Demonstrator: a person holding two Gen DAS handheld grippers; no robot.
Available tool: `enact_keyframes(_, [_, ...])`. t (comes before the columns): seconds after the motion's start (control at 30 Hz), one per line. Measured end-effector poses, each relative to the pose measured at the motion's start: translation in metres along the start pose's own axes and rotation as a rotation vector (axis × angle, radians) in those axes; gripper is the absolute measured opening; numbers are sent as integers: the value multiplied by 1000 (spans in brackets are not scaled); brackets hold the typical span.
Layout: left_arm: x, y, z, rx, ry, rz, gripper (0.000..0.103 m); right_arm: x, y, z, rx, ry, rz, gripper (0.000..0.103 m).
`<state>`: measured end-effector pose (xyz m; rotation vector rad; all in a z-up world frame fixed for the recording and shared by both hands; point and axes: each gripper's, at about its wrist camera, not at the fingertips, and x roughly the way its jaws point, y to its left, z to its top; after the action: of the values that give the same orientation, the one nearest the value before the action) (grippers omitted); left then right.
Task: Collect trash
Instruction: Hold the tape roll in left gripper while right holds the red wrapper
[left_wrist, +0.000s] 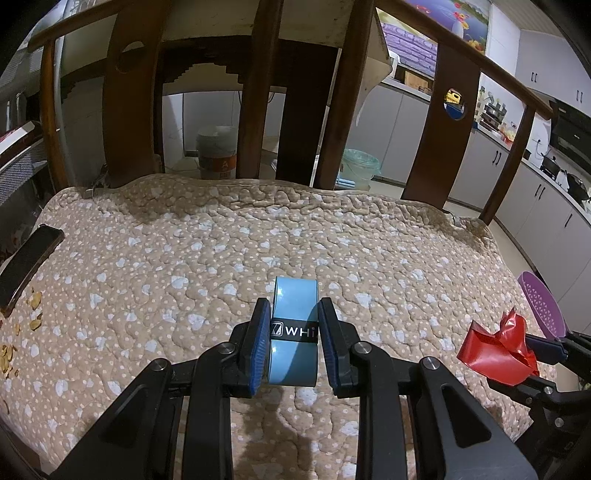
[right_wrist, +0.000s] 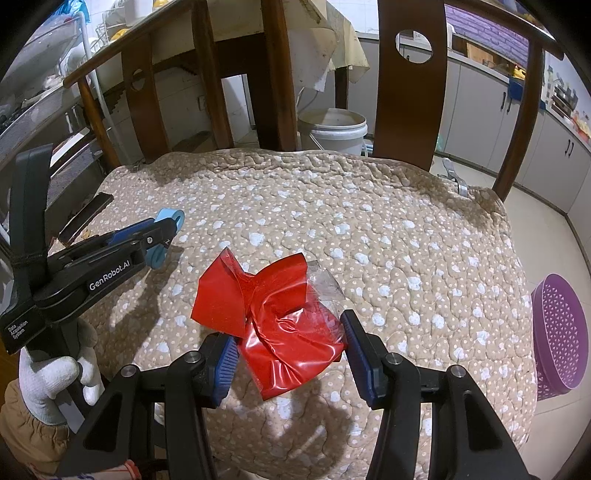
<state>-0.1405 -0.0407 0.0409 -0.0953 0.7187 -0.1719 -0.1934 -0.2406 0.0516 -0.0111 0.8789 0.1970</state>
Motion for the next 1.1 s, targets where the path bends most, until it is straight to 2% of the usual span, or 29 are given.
enact_keyframes(1.1, [-1,-2,1,18,-12,-8,25,0,-1,-3,3,-4,6,57])
